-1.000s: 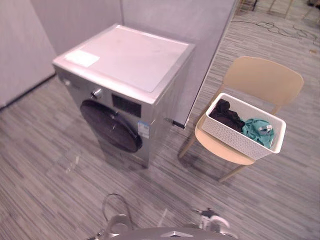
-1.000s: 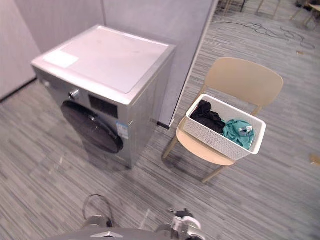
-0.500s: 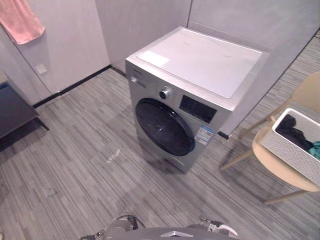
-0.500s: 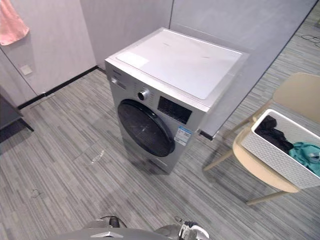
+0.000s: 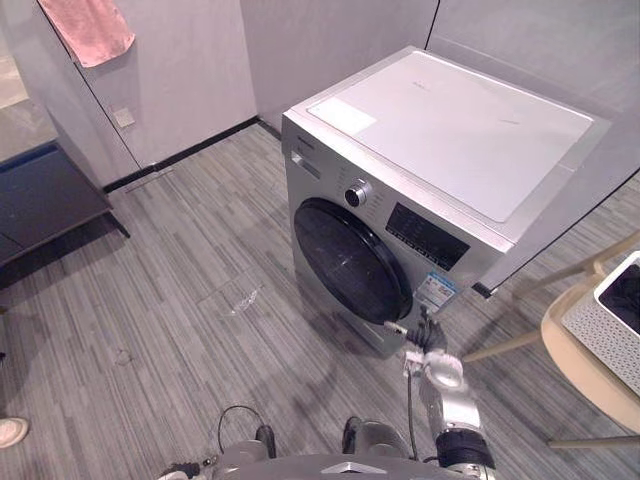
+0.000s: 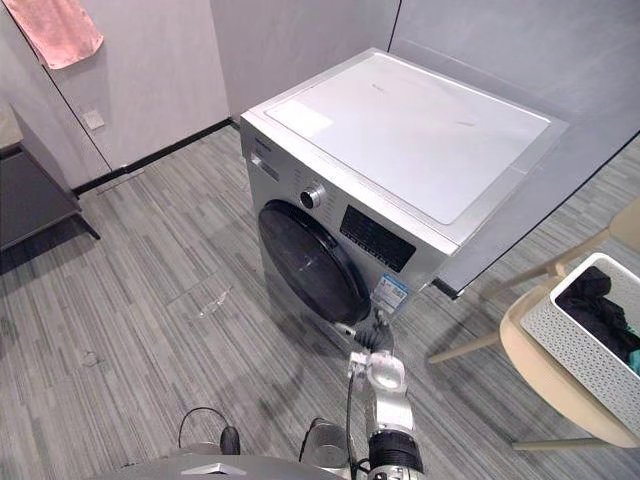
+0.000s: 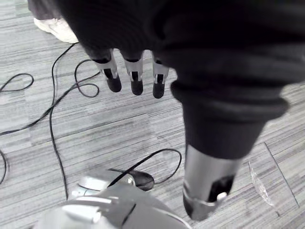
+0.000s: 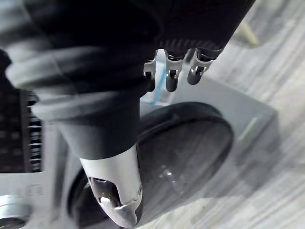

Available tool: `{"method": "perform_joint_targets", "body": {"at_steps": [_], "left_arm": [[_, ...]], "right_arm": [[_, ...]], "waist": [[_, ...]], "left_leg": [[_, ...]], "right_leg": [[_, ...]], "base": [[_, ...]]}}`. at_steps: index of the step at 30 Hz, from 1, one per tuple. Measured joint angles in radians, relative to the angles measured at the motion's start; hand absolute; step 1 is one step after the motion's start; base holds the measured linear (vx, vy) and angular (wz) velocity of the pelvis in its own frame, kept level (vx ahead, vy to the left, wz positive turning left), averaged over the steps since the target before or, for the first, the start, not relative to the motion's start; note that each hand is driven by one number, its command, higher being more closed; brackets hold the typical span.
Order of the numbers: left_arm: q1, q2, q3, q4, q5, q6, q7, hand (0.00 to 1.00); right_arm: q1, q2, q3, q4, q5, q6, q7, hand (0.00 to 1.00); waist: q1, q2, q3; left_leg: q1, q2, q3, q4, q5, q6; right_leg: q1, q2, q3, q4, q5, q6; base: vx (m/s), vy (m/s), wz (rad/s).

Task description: Pick up the laundry basket with both hands and put the clothes into the washing machine.

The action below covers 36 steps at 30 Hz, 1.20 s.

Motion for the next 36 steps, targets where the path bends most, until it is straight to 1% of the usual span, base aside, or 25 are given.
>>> {"method": "perform_joint_targets", "body": {"at_steps": [1,3,6,8,12,15,18,20,22,23,24,25,26,28,29,32,33,36], "left_arm": [[0.000,0.000,0.006,-0.001,0.000,0.000,-0.002,0.00],[0.001,0.001,0.007,-0.001,0.002,0.004,-0.006,0.00],[0.001,0.002,0.007,-0.001,0.011,0.019,-0.007,0.00],[-0.001,0.004,0.007,-0.001,0.021,0.025,-0.008,0.00],[-0.002,0.005,0.005,-0.003,0.039,0.031,-0.011,0.00],[-0.003,0.011,-0.005,-0.012,0.041,0.034,-0.013,0.00],[-0.004,0.008,-0.032,-0.039,0.039,0.033,-0.013,0.00],[-0.007,0.007,-0.045,-0.042,0.038,0.030,-0.013,0.00],[-0.018,0.001,-0.059,-0.046,0.037,0.028,-0.013,0.00],[-0.024,0.000,-0.065,-0.049,0.036,0.028,-0.013,0.00],[-0.030,-0.004,-0.079,-0.067,0.035,0.024,-0.013,0.00],[-0.032,-0.005,-0.092,-0.082,0.026,0.017,-0.012,0.00],[-0.036,-0.005,-0.096,-0.085,0.020,0.015,-0.012,0.00],[-0.039,-0.005,-0.116,-0.105,-0.001,0.011,-0.009,0.00],[-0.039,-0.008,-0.128,-0.112,-0.019,0.010,-0.002,0.00],[-0.040,-0.009,-0.157,-0.120,-0.077,-0.005,-0.001,0.00],[-0.041,-0.009,-0.164,-0.120,-0.085,-0.005,-0.001,0.00],[-0.049,-0.008,-0.197,-0.132,-0.101,-0.012,0.004,0.00]], "right_arm": [[0.001,0.000,0.012,-0.029,0.000,-0.002,0.001,0.00],[0.011,-0.010,0.042,-0.092,-0.004,-0.015,0.006,0.00],[0.019,-0.011,0.072,-0.146,-0.054,-0.025,0.008,0.00],[0.020,-0.013,0.088,-0.146,-0.077,-0.026,0.009,0.00],[0.018,-0.025,0.087,-0.146,-0.077,-0.026,0.010,0.00],[-0.019,-0.072,0.086,-0.144,-0.076,-0.026,0.011,0.00],[-0.079,-0.121,0.079,-0.136,-0.068,-0.024,0.009,0.00],[-0.124,-0.131,0.062,-0.098,-0.045,-0.019,0.006,0.00],[-0.184,-0.161,0.031,-0.015,-0.018,-0.015,0.003,0.00],[-0.198,-0.171,0.021,0.002,-0.018,-0.012,0.003,0.00],[-0.240,-0.188,0.002,0.042,-0.003,-0.005,-0.001,0.00],[-0.288,-0.202,-0.018,0.083,0.013,0.004,-0.004,0.00],[-0.314,-0.209,-0.025,0.107,0.024,0.005,-0.007,0.00],[-0.400,-0.220,-0.032,0.185,0.045,0.010,-0.025,0.00],[-0.437,-0.228,-0.032,0.229,0.053,0.013,-0.037,0.00],[-0.498,-0.234,-0.040,0.268,0.062,0.021,-0.048,0.00],[-0.504,-0.235,-0.041,0.270,0.062,0.020,-0.048,0.00],[-0.553,-0.234,-0.039,0.331,0.061,0.019,-0.054,0.00]], "waist": [[0.004,0.001,-0.003],[0.009,-0.007,-0.008],[0.011,-0.012,-0.013],[0.012,-0.014,-0.015],[0.014,-0.014,-0.015],[0.015,-0.005,-0.010],[0.018,0.009,-0.001],[0.017,0.019,0.006],[0.018,0.037,0.020],[0.018,0.042,0.028],[0.018,0.050,0.044],[0.023,0.056,0.051],[0.025,0.059,0.054],[0.031,0.070,0.091],[0.039,0.079,0.096],[0.049,0.099,0.120],[0.049,0.100,0.121],[0.050,0.113,0.145]], "left_leg": [[0.006,0.007,0.001,-0.005,0.001,-0.003],[0.008,0.013,0.003,-0.018,0.004,-0.008],[0.004,0.007,0.009,-0.045,0.016,-0.003],[-0.008,-0.001,0.009,-0.051,0.020,0.001],[-0.026,-0.015,0.009,-0.051,0.021,0.002],[-0.040,-0.024,0.011,-0.051,0.021,0.002],[-0.053,-0.028,0.013,-0.051,0.022,0.003],[-0.060,-0.029,0.009,-0.051,0.024,0.002],[-0.068,-0.031,-0.004,-0.051,0.028,0.000],[-0.072,-0.033,-0.011,-0.051,0.030,-0.002],[-0.085,-0.035,-0.018,-0.051,0.036,0.003],[-0.110,-0.036,-0.017,-0.051,0.044,-0.002],[-0.124,-0.036,-0.017,-0.051,0.049,-0.003],[-0.143,-0.036,-0.013,-0.051,0.057,-0.003],[-0.159,-0.037,-0.009,-0.051,0.061,-0.002],[-0.188,-0.038,-0.004,-0.051,0.069,0.000],[-0.195,-0.038,-0.003,-0.051,0.071,-0.001],[-0.200,-0.038,-0.009,-0.051,0.077,-0.002]], "right_leg": [[0.013,0.010,-0.003,-0.019,0.007,-0.003],[0.028,0.023,-0.006,-0.061,0.023,-0.003],[0.032,0.026,-0.002,-0.110,0.054,0.004],[0.037,0.023,-0.002,-0.146,0.080,0.012],[0.040,0.016,-0.002,-0.189,0.107,0.023],[0.039,0.012,-0.001,-0.219,0.128,0.029],[0.025,0.010,-0.002,-0.236,0.142,0.030],[0.022,0.010,-0.008,-0.241,0.144,0.029],[0.022,0.005,-0.023,-0.241,0.144,0.030],[0.021,0.003,-0.028,-0.241,0.144,0.030],[0.011,0.001,-0.035,-0.238,0.144,0.030],[-0.018,-0.001,-0.033,-0.232,0.149,0.029],[-0.032,-0.002,-0.032,-0.232,0.153,0.027],[-0.055,-0.002,-0.026,-0.229,0.162,0.023],[-0.076,-0.003,-0.022,-0.224,0.164,0.023],[-0.109,-0.004,-0.017,-0.223,0.175,0.021],[-0.116,-0.004,-0.017,-0.223,0.176,0.020],[-0.117,-0.004,-0.023,-0.224,0.180,0.017]], "base": [[0.01,-0.070,0.01],[0.00,-0.020,-0.03],[0.00,0.037,-0.04],[0.01,0.059,0.02],[0.02,0.049,0.02],[0.01,0.027,-0.01],[0.00,0.000,0.00],[0.00,0.002,0.03],[0.01,0.002,0.16],[-0.03,0.010,0.25],[-0.04,0.011,0.14],[-0.06,0.013,0.07],[-0.03,0.007,-0.05],[-0.05,0.009,-0.07],[-0.05,0.011,-0.07],[-0.04,0.019,-0.06],[0.00,0.000,0.00],[-0.02,0.016,0.05]]}}
